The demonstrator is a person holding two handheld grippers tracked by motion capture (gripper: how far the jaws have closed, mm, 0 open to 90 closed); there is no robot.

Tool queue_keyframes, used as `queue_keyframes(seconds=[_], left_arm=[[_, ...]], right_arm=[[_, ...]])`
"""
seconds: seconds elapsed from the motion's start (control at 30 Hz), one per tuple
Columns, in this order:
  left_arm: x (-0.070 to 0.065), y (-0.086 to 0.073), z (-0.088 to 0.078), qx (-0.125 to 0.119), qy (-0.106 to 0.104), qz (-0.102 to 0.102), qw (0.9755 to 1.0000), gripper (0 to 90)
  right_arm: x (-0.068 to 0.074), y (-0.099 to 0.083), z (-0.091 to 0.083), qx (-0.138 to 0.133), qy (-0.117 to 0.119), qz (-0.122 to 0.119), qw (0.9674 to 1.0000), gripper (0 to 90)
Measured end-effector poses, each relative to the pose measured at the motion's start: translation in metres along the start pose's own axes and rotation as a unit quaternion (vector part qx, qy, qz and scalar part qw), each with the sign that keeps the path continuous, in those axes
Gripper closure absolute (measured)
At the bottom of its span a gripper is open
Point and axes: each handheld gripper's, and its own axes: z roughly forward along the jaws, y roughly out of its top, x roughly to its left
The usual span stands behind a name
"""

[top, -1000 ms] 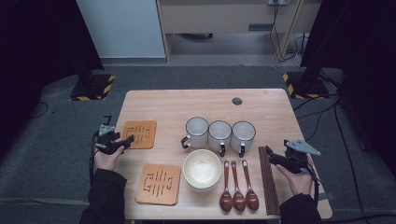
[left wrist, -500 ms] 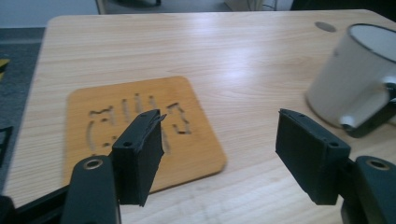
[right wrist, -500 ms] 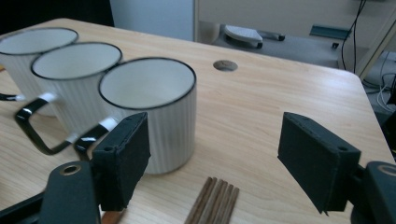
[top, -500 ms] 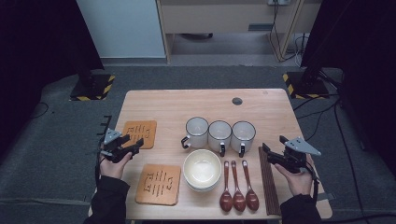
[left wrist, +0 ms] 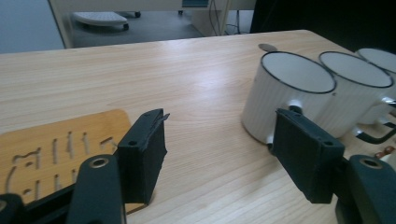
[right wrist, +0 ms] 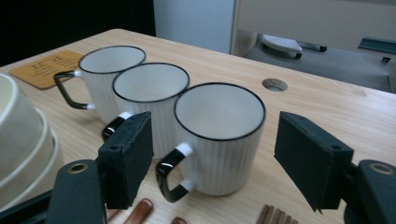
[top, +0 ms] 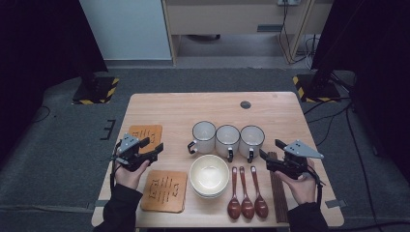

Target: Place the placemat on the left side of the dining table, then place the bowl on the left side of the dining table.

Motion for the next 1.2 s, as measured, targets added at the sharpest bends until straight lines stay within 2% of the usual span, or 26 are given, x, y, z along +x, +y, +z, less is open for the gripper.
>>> queue_keyframes(seconds=[0.2, 0.43, 0.67, 0.87, 1.2], left_arm=[[-0.014, 0.006, 0.000, -0.006, -0.019, 0.007, 0.9998, 35.9], [-0.023, 0.009, -0.001, -0.014, -0.040, -0.004, 0.9991, 39.3], [-0.039, 0.012, 0.002, -0.011, -0.055, 0.010, 0.9984, 41.8], [-0.050, 0.012, 0.004, -0.015, -0.077, 0.007, 0.9969, 43.4], [-0.064, 0.011, 0.008, -0.013, -0.098, 0.020, 0.9950, 44.7]], right_arm=[[0.012, 0.009, 0.002, -0.003, 0.015, -0.003, 0.9999, 29.5], [0.024, 0.018, 0.005, -0.002, 0.037, -0.002, 0.9993, 33.2], [0.035, 0.024, 0.007, 0.001, 0.050, -0.005, 0.9987, 36.8], [0.047, 0.030, 0.011, 0.004, 0.064, -0.004, 0.9979, 40.4], [0.066, 0.038, 0.017, 0.005, 0.085, -0.011, 0.9964, 42.0]])
